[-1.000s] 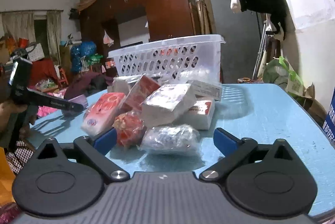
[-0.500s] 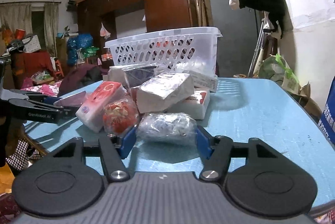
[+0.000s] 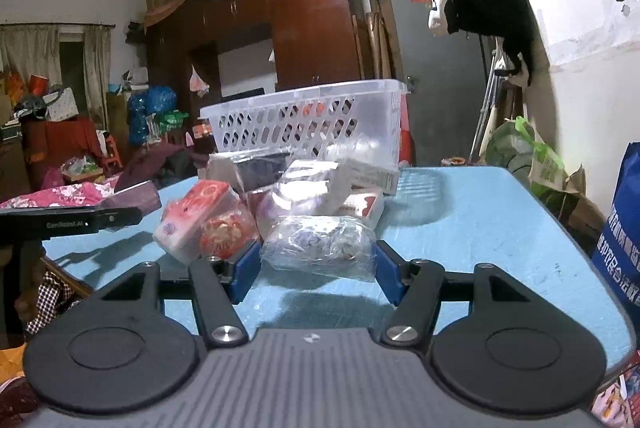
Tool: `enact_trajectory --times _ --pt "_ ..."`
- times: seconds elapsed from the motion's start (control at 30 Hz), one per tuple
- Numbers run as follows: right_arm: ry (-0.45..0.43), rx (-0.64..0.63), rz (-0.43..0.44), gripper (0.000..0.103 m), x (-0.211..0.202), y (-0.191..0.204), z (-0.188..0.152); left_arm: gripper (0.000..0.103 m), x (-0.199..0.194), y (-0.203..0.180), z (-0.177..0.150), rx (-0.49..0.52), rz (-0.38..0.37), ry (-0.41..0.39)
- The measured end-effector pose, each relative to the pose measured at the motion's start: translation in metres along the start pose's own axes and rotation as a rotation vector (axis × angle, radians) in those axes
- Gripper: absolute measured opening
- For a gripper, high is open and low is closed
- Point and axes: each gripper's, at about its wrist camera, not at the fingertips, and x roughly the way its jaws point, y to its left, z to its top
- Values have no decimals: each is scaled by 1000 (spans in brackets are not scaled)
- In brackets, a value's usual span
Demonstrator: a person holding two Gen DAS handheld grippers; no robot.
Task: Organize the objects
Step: 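Grasp a pink-purple box with the left gripper while the right grasps a clear bag, then lift both items over the white basket and open both grippers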
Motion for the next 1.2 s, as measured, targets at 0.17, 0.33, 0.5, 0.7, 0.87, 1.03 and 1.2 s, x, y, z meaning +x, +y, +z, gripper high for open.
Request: enact_trajectory --times 0.17,0.33,0.5,0.7,0.87,1.03,1.2 --pt "7 15 -14 64 1 -6 0 44 1 3 -2 -18 -1 3" --pt "-7 16 -14 64 0 -6 4 44 -5 1 2 -28 -22 -36" --pt "-53 -42 24 64 12 -3 40 44 3 -4 40 -11 -77 -91" --pt "-148 -94 58 64 63 -5 129 44 54 -16 135 6 -104 -135" --pt "-115 -173 37 64 124 3 181 44 128 -24 180 -26 -89 -10" --pt "-64 -224 8 72 165 9 183 59 169 -29 183 -24 -96 56" --pt "-73 -226 -36 103 145 12 167 70 155 -14 169 -58 -81 75"
